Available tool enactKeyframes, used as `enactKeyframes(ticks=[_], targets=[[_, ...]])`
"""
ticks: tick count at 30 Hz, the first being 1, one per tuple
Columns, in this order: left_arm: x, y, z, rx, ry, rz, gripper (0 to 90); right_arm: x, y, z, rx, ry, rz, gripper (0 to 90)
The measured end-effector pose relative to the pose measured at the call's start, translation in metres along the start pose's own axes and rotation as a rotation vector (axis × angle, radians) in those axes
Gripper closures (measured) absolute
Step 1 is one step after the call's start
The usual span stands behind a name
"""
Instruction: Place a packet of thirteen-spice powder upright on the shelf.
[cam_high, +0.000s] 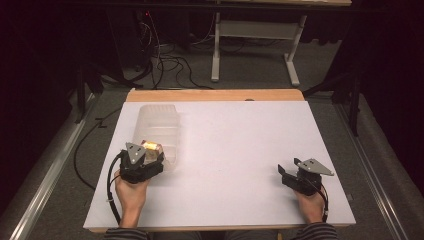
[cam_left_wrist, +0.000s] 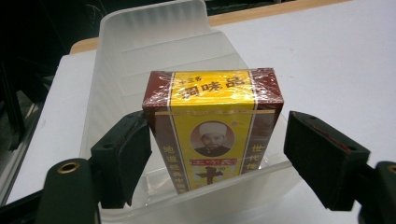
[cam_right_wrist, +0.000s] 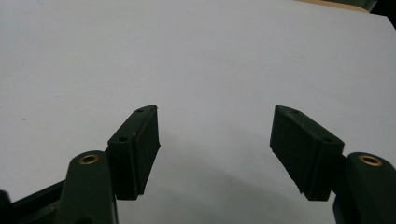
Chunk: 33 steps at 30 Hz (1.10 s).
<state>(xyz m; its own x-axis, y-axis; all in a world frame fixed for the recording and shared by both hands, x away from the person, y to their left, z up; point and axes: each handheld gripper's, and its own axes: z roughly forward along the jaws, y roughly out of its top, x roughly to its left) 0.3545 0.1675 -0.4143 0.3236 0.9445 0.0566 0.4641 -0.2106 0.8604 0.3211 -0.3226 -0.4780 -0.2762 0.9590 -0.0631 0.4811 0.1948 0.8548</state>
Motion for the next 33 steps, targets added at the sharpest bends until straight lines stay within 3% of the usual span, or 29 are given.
enactKeyframes(ticks=[8,11,33], targets=[[-0.003,0.002,-0.01,-0.005,0.012,0.04,19.2,0.0,0.0,0.0,-0.001,0.0,-0.001,33.5],[-0.003,0.003,-0.014,-0.018,0.008,0.034,19.3,0.0,0.0,0.0,-0.003,0.001,0.0,33.5],[-0.023,0.009,-0.037,-0.071,-0.062,0.066,20.3,0.0,0.0,0.0,0.0,-0.001,0.0,33.5]])
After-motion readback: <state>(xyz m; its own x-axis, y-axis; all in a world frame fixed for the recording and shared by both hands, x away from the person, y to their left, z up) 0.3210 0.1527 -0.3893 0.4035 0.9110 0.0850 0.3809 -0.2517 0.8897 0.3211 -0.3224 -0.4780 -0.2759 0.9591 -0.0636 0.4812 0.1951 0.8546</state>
